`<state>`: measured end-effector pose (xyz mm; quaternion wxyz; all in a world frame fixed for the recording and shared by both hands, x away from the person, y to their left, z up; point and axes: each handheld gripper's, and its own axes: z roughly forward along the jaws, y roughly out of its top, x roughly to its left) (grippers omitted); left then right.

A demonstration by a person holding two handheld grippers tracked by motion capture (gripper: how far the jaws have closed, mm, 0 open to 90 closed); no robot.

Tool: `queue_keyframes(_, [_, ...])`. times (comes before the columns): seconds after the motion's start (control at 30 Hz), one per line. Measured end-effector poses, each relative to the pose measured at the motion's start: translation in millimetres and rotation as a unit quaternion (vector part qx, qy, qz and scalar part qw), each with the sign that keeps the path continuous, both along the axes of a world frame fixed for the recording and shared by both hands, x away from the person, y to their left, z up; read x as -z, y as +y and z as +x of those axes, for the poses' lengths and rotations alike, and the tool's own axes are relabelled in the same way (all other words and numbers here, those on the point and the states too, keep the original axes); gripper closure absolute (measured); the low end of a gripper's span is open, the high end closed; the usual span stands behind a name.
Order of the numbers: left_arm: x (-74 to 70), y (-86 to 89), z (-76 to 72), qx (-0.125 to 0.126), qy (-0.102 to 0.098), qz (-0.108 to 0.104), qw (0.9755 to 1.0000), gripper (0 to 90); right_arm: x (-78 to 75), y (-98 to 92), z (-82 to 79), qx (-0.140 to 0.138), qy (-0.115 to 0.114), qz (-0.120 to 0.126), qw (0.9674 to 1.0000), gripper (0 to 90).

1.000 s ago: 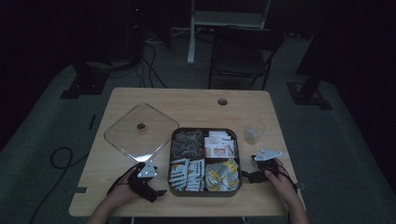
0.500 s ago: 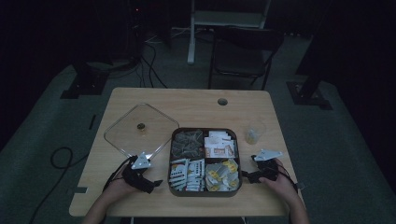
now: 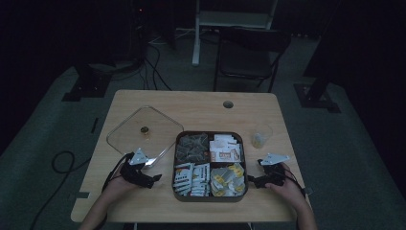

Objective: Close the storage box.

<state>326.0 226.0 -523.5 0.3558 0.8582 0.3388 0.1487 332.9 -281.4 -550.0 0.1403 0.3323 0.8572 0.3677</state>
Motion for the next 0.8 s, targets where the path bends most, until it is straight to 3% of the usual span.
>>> queue_keyframes(0.4, [-7.3,13.0,16.5,-0.045,-0.013,-0.007,0.9989,1.4,0.0,0.0,0.0,0.000,0.000,0.000,1.0000,12.4])
queue_keyframes(0.8, [-12.9,24.7,36.1,-0.090,-0.026,-0.014,0.9955,1.4,0.0,0.0,0.1,0.000,-0.001,0.000,1.0000,12.4])
